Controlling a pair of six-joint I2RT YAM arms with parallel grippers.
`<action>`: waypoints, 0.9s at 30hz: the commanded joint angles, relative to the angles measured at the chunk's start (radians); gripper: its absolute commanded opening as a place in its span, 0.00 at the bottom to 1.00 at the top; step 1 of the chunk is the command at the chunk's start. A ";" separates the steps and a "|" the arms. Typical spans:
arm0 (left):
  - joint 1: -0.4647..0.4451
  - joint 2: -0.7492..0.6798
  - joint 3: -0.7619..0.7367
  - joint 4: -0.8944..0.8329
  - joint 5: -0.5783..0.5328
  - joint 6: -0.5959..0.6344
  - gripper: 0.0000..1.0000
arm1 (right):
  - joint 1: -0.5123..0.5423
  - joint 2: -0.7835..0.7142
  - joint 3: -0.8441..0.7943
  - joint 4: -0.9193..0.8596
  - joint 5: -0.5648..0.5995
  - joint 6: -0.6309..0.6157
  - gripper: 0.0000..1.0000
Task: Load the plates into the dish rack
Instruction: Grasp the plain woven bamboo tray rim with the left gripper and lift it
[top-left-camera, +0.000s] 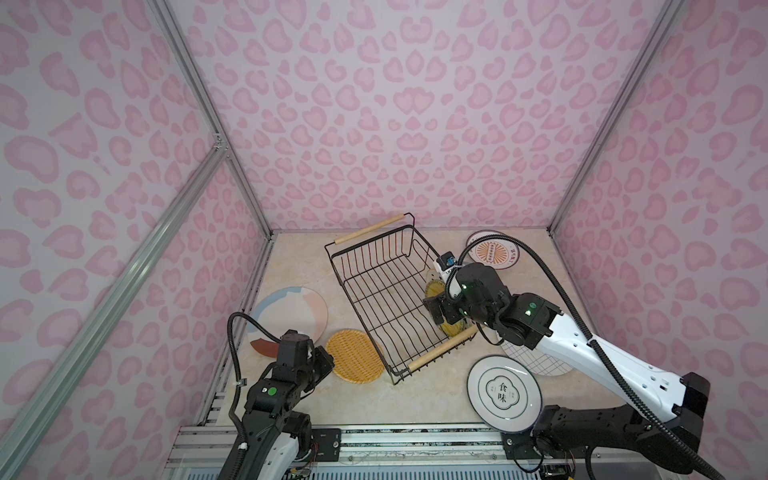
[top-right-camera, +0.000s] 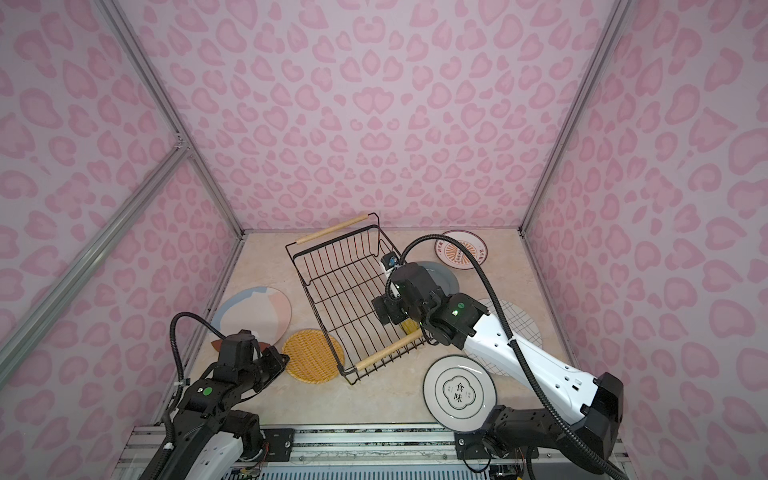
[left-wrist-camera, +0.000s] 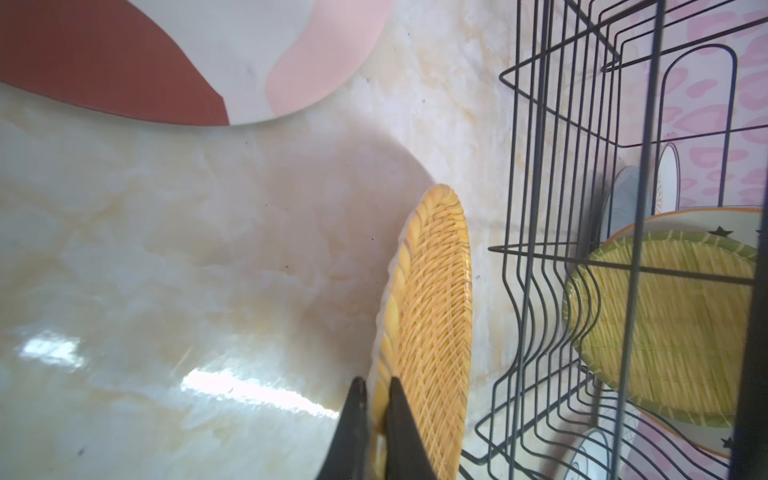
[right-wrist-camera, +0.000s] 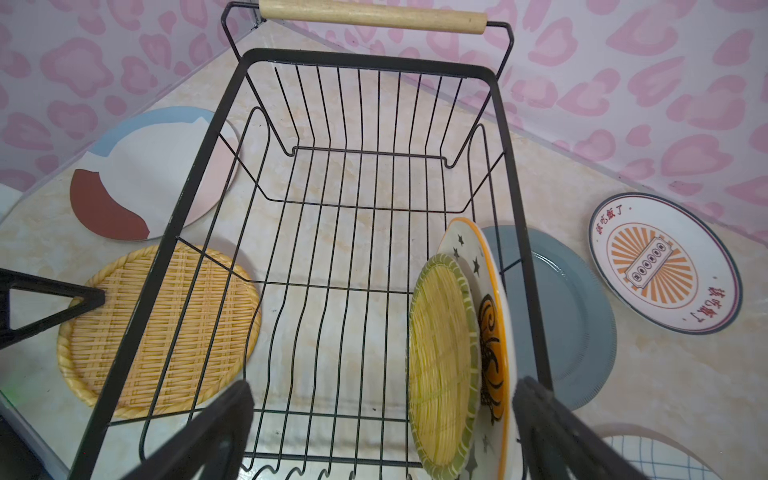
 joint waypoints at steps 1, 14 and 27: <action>0.000 -0.033 0.059 -0.084 -0.084 -0.005 0.04 | 0.001 0.002 -0.008 0.030 -0.008 0.005 0.98; 0.001 -0.037 0.395 -0.204 -0.375 0.062 0.04 | -0.004 0.018 0.009 0.051 -0.031 0.003 0.98; 0.003 0.160 0.869 -0.149 -0.300 0.250 0.04 | -0.083 -0.073 -0.035 0.052 -0.117 0.030 0.98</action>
